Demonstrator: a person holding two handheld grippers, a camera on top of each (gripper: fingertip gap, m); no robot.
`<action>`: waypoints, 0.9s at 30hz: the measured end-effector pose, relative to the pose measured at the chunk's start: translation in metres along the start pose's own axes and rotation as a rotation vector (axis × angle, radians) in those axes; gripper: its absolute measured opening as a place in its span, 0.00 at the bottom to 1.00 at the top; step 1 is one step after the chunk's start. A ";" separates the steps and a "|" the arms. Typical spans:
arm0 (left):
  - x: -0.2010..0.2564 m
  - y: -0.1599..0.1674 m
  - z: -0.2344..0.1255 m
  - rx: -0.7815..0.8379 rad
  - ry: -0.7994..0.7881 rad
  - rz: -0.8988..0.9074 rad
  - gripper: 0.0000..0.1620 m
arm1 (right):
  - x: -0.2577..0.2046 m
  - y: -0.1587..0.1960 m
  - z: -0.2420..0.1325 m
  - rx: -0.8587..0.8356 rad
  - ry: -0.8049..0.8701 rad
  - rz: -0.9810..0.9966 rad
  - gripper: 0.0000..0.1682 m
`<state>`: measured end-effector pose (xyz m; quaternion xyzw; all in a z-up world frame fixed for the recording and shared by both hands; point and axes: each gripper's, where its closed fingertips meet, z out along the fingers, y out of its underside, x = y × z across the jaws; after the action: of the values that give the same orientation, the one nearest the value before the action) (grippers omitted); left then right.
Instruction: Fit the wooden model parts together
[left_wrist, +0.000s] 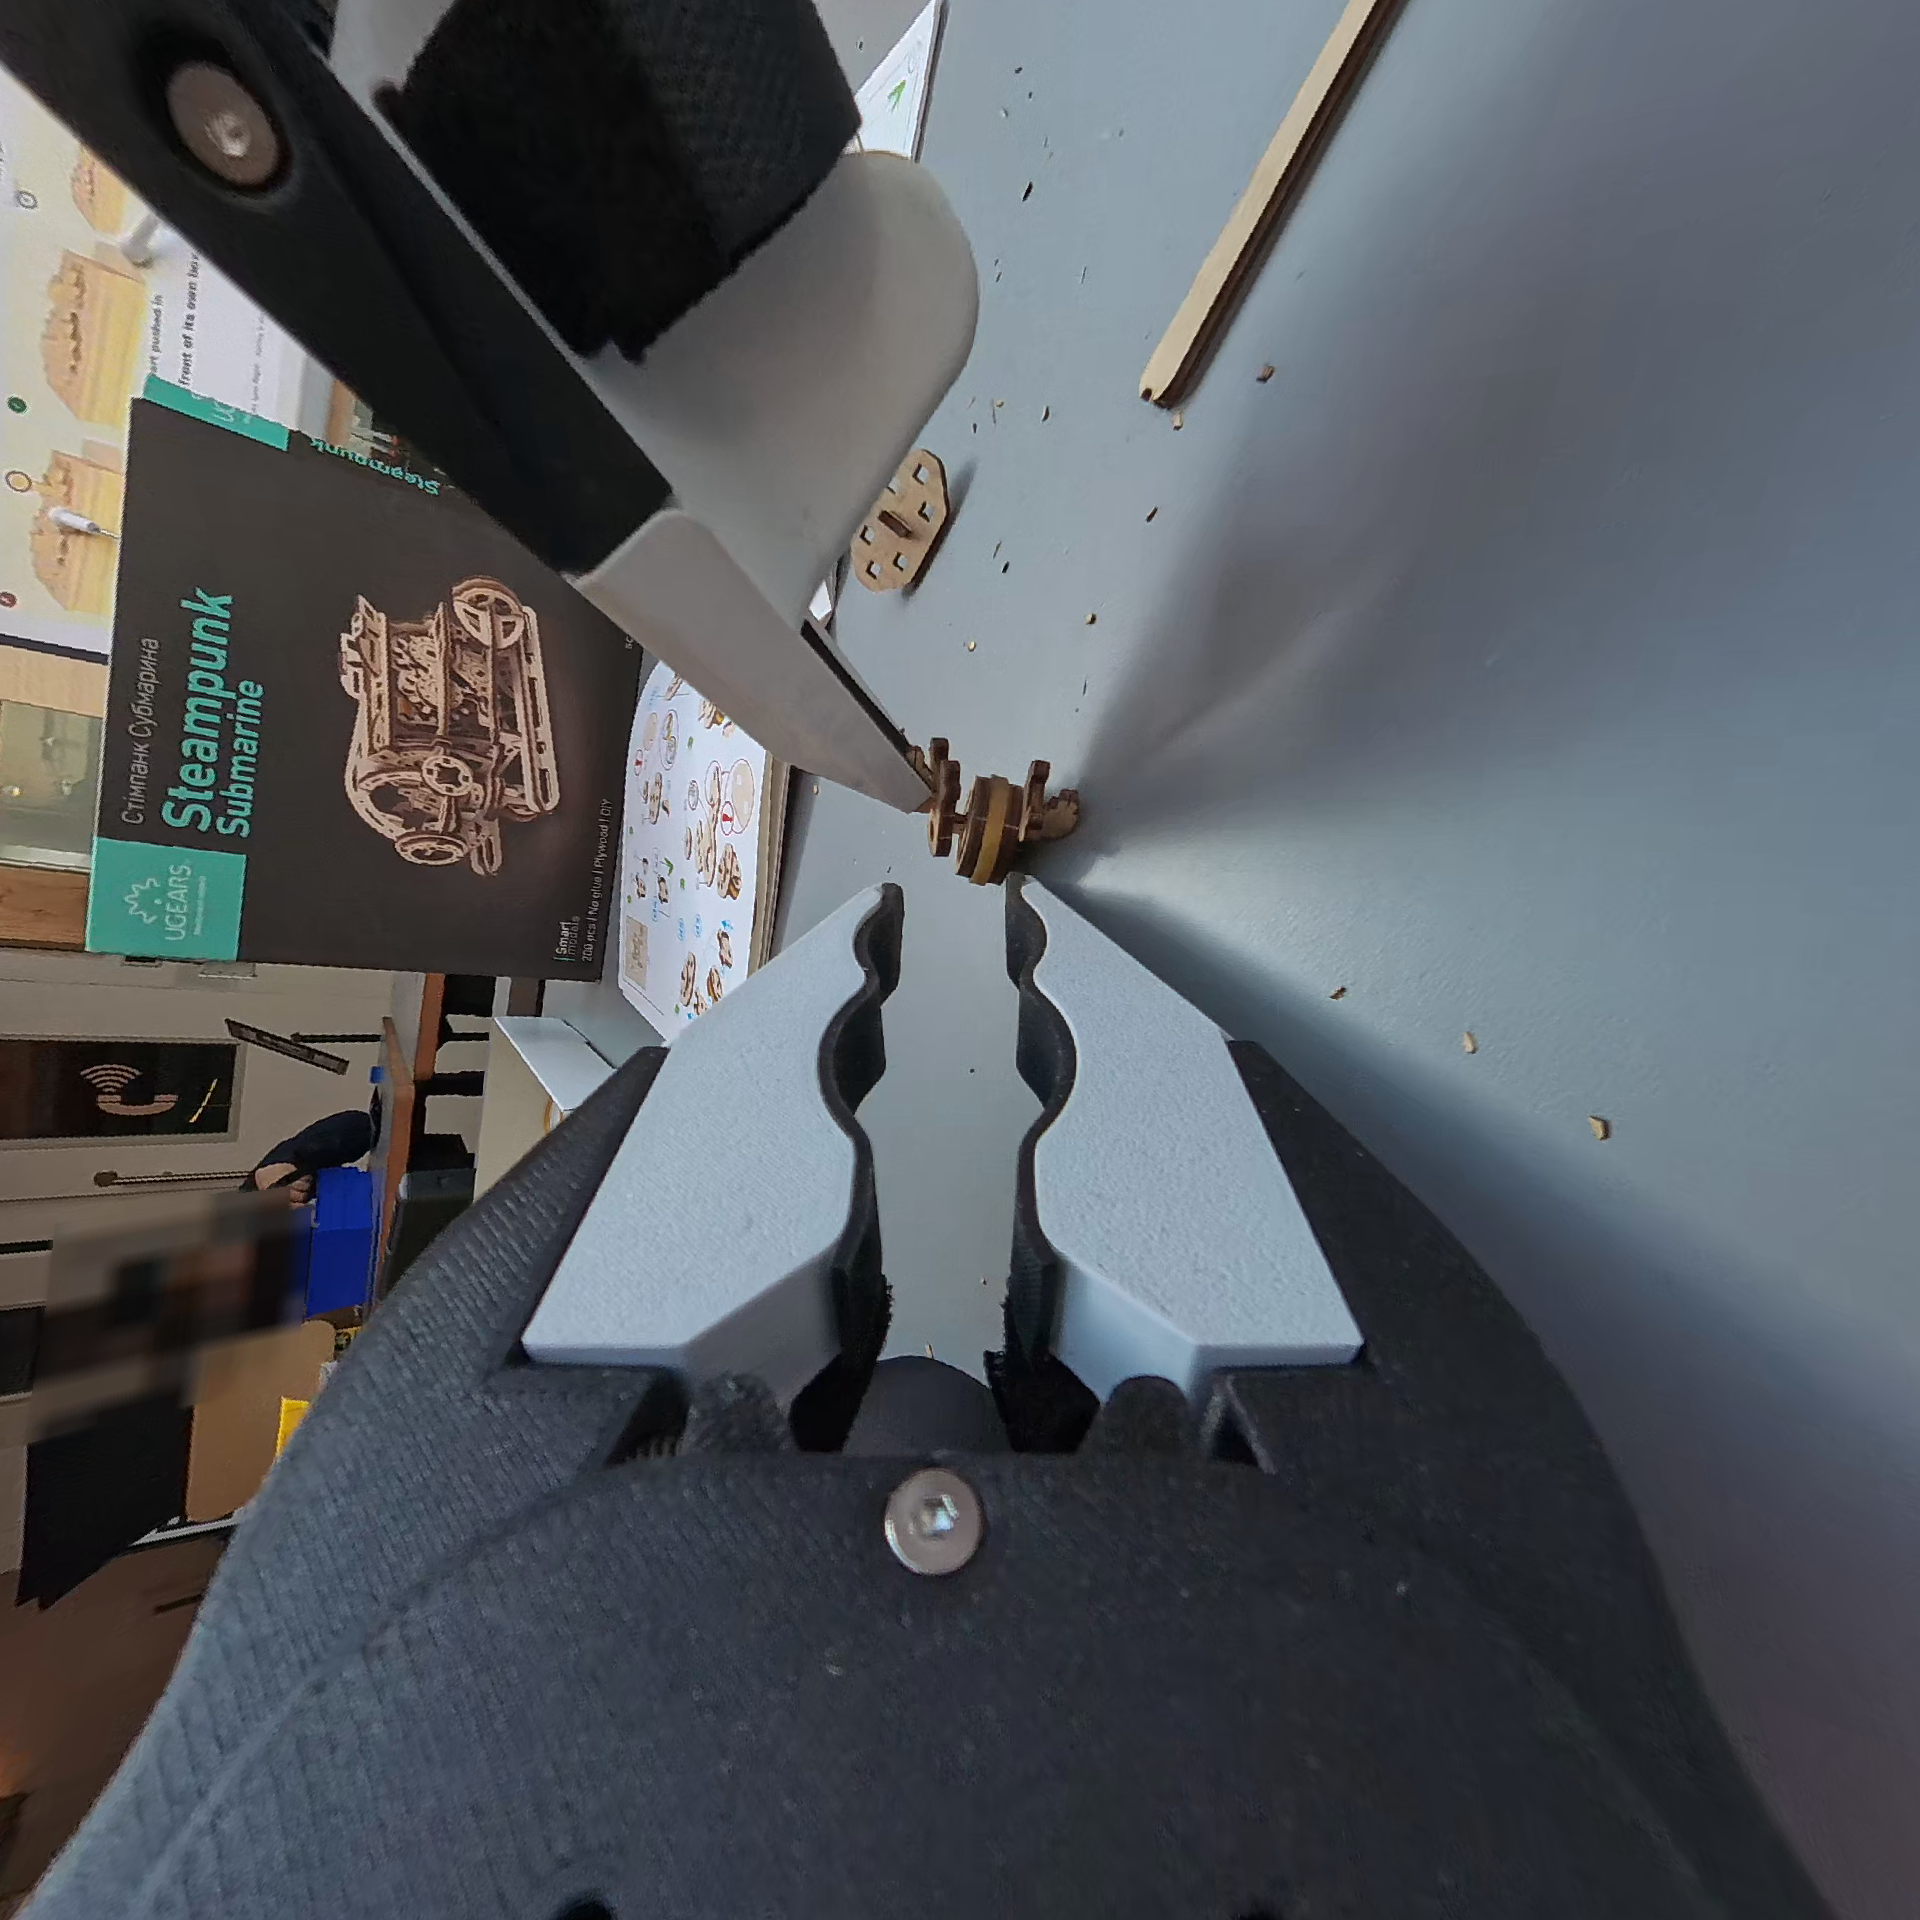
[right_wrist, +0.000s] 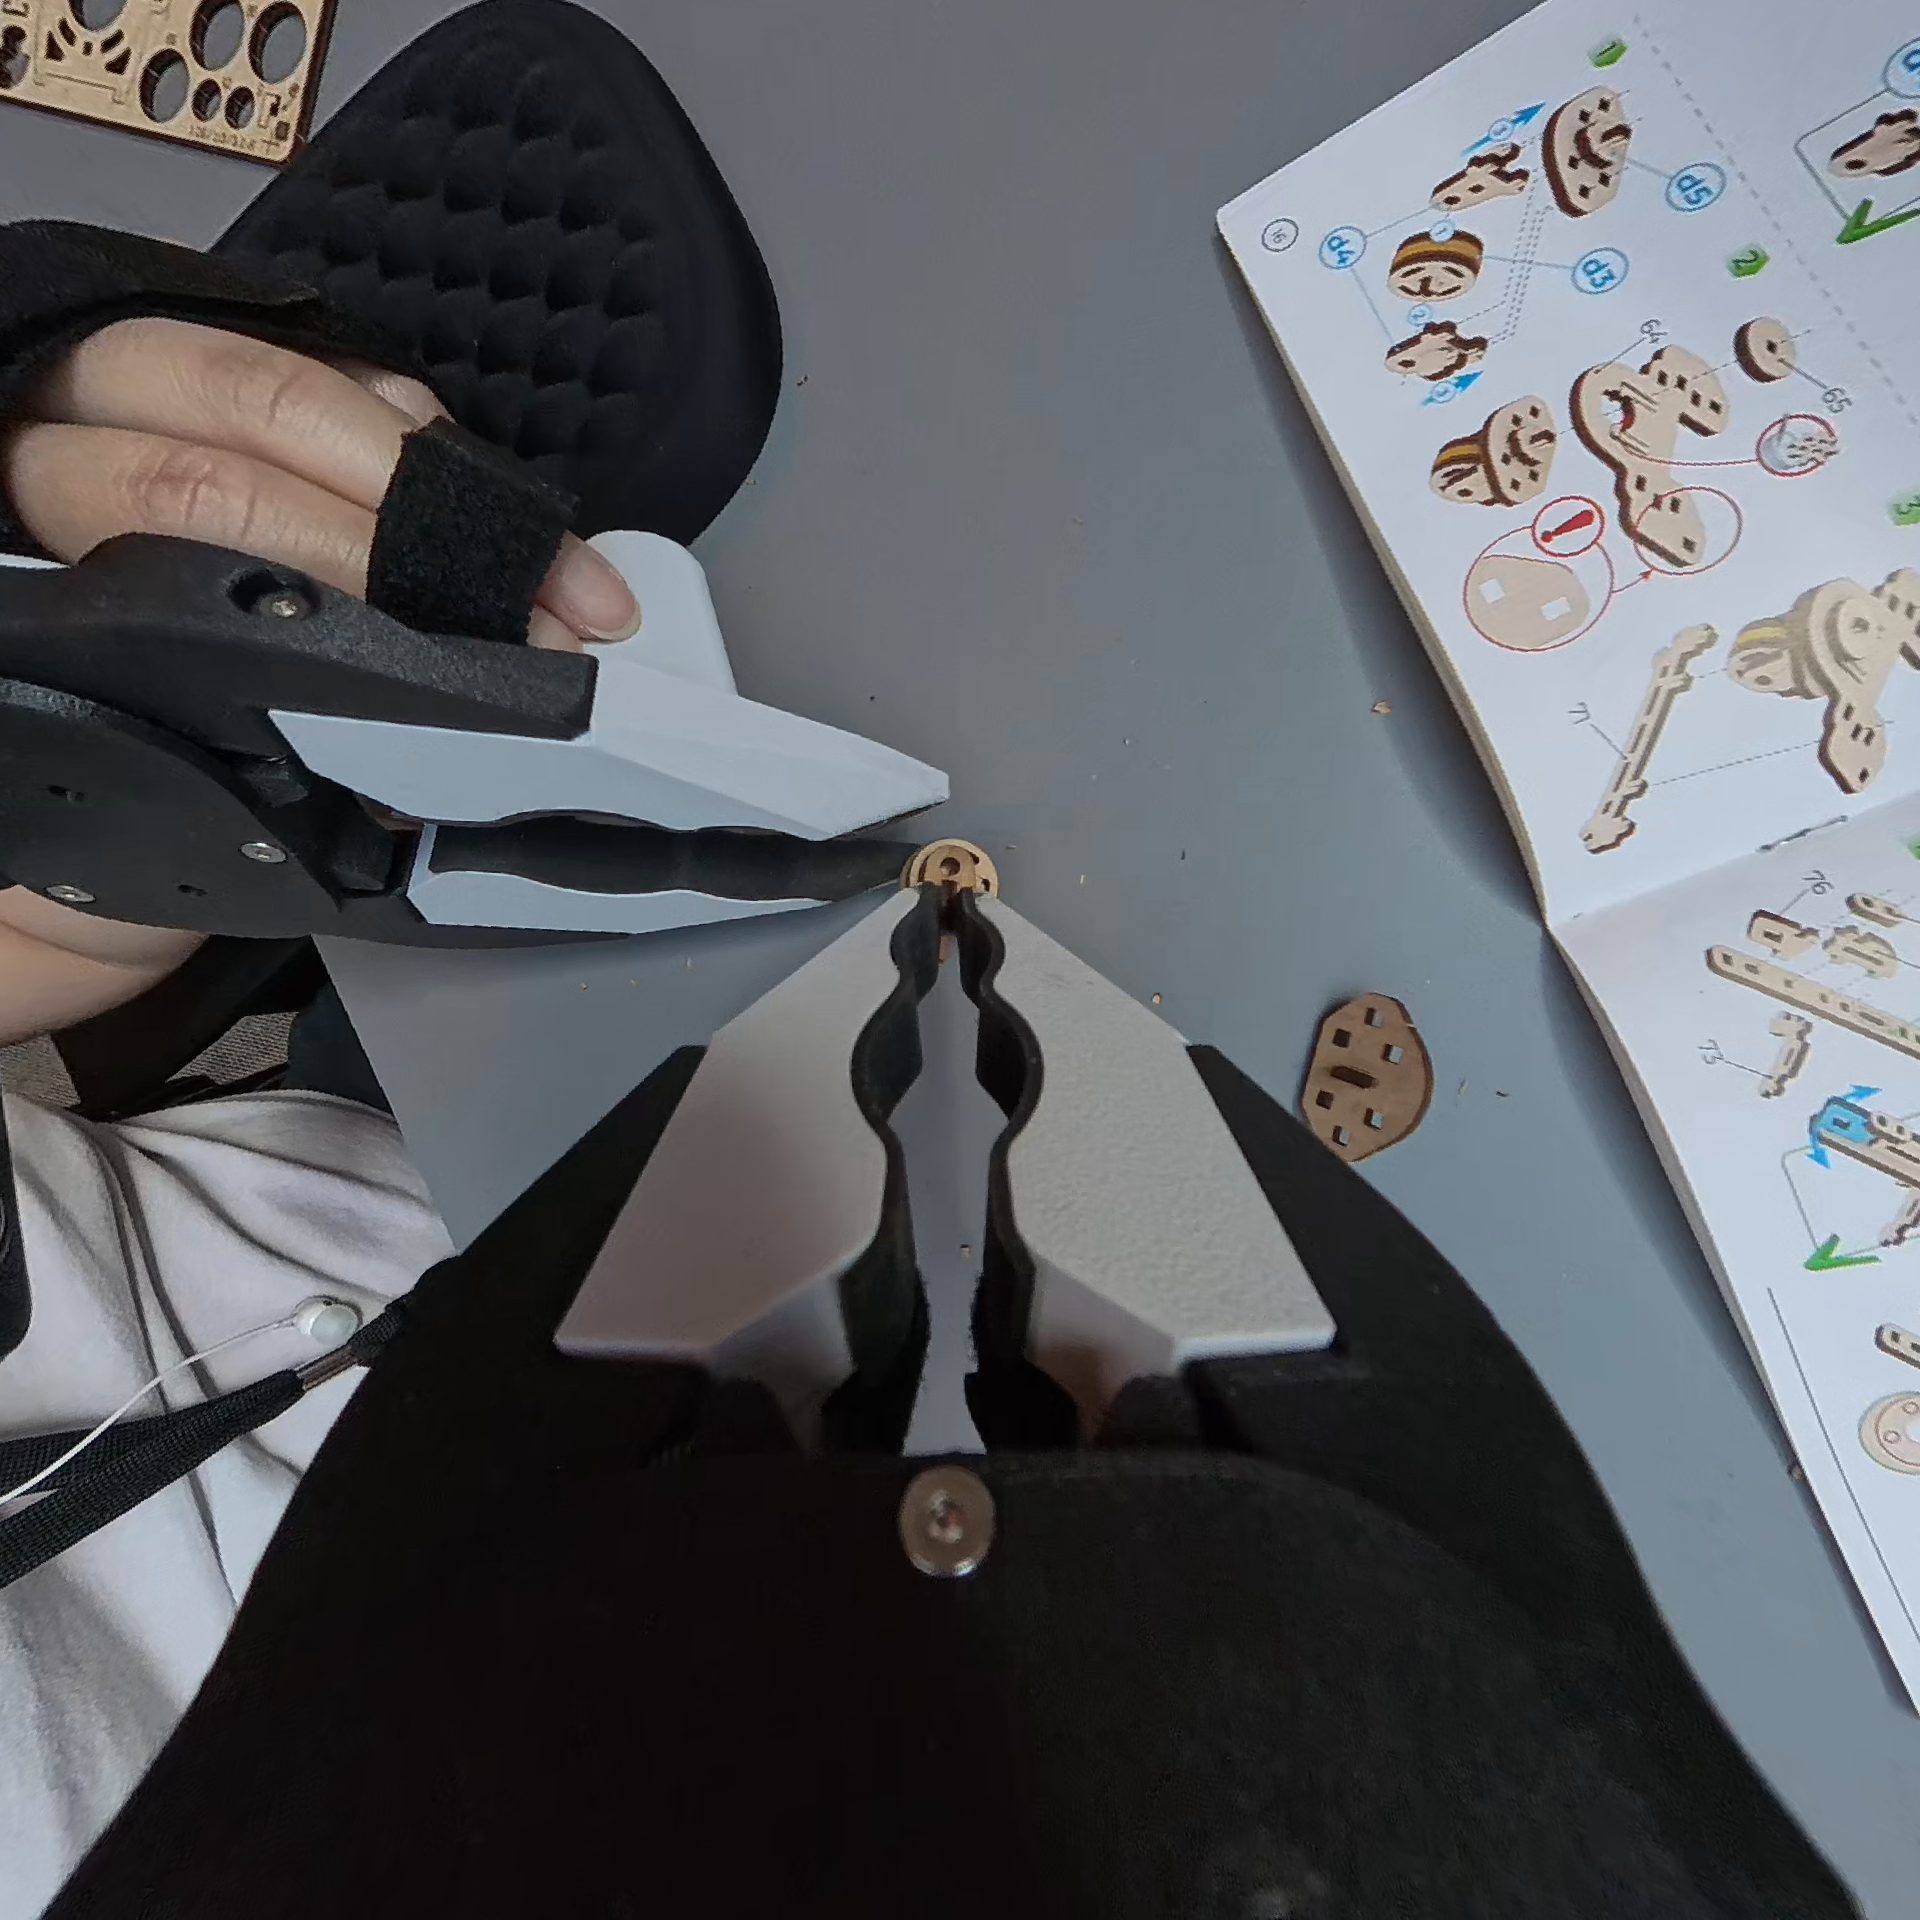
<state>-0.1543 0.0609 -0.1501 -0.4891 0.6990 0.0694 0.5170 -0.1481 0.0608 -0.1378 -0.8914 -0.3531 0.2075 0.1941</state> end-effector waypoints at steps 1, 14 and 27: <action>0.000 0.000 0.000 0.000 -0.002 0.006 0.11 | 0.000 0.000 0.000 -0.003 0.003 0.001 0.01; 0.003 -0.008 0.000 0.017 -0.001 0.022 0.12 | 0.004 0.004 -0.003 0.037 0.003 0.046 0.01; 0.005 -0.011 0.001 0.023 0.005 0.028 0.11 | 0.002 0.012 0.000 0.079 -0.086 0.178 0.01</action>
<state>-0.1456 0.0529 -0.1500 -0.4734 0.7079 0.0675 0.5197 -0.1404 0.0542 -0.1440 -0.9012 -0.2721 0.2756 0.1946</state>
